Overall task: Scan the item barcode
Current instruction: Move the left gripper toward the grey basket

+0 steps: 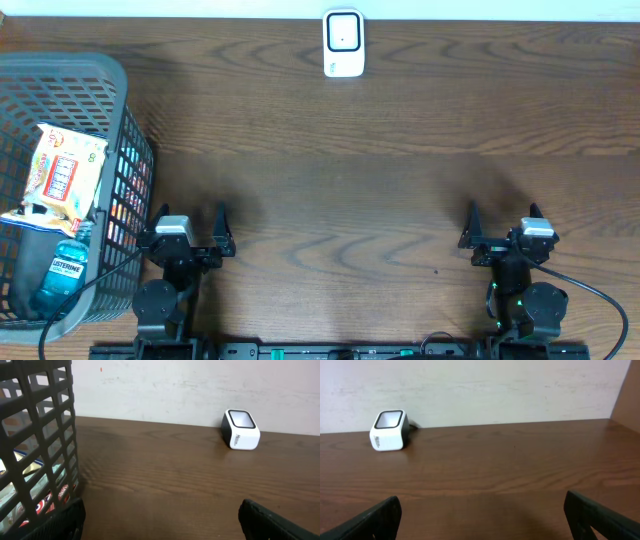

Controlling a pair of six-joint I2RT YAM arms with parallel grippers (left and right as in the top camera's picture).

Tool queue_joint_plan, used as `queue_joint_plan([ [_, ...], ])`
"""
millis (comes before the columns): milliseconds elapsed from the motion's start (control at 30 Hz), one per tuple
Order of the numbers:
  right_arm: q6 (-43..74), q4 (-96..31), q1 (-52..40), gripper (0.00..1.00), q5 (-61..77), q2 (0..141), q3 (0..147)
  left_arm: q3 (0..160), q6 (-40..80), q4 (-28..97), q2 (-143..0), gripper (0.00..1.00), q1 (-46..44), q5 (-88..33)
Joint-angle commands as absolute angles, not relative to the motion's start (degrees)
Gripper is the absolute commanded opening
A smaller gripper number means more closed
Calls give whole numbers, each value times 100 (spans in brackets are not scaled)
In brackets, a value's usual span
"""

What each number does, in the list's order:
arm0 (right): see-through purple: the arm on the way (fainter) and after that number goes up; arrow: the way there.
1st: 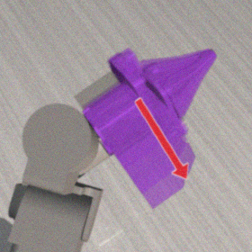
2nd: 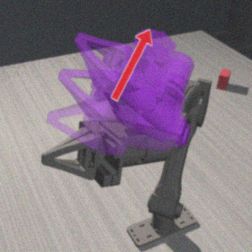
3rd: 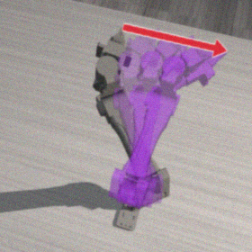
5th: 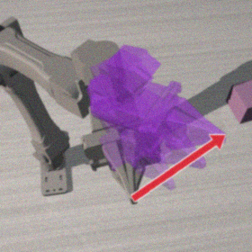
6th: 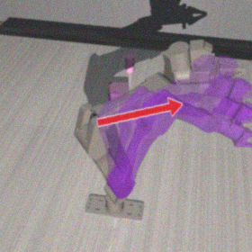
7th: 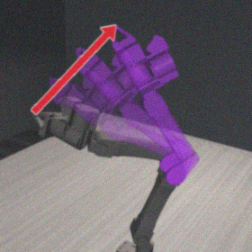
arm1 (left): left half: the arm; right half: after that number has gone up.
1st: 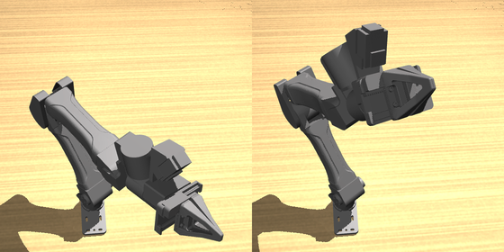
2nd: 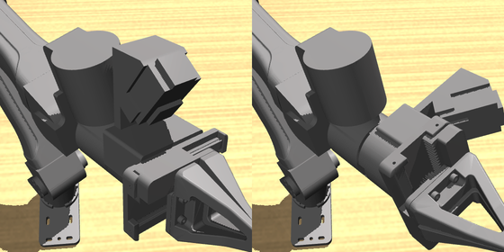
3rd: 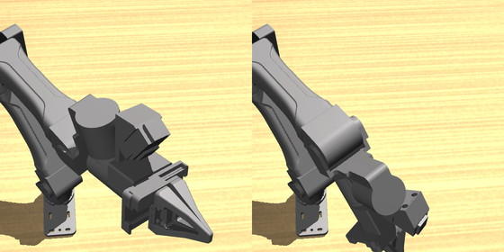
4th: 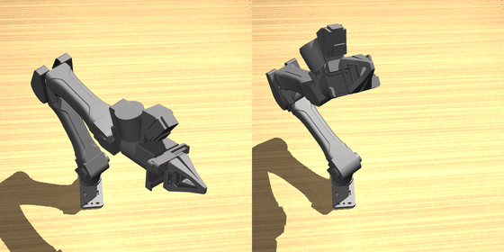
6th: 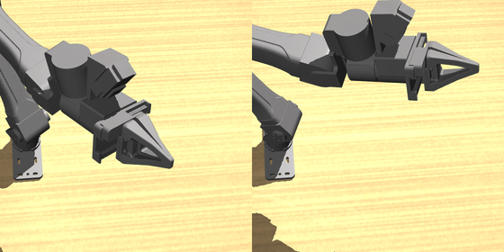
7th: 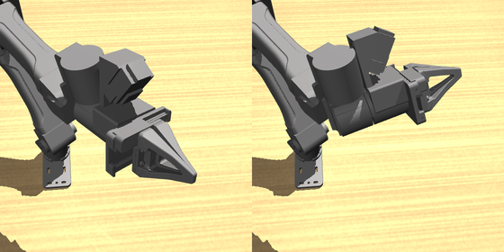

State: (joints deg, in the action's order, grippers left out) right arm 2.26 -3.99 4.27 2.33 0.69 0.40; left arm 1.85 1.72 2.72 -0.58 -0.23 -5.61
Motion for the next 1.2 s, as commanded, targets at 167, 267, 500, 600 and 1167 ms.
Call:
queue_joint_plan([
  [167,145,-414,445,99,200,38,32,126,272,440,-23,98,-45,-945],
  [267,145,-414,445,99,200,38,32,292,314,652,-43,98,-45,-1157],
  [500,145,-414,445,99,200,38,32,1098,355,1680,-460,98,-45,-1153],
  [600,145,-414,445,99,200,38,32,1590,355,1931,-836,98,-45,-1153],
  [1167,145,-414,445,99,200,38,32,2200,381,2571,-1297,98,-45,-1334],
])
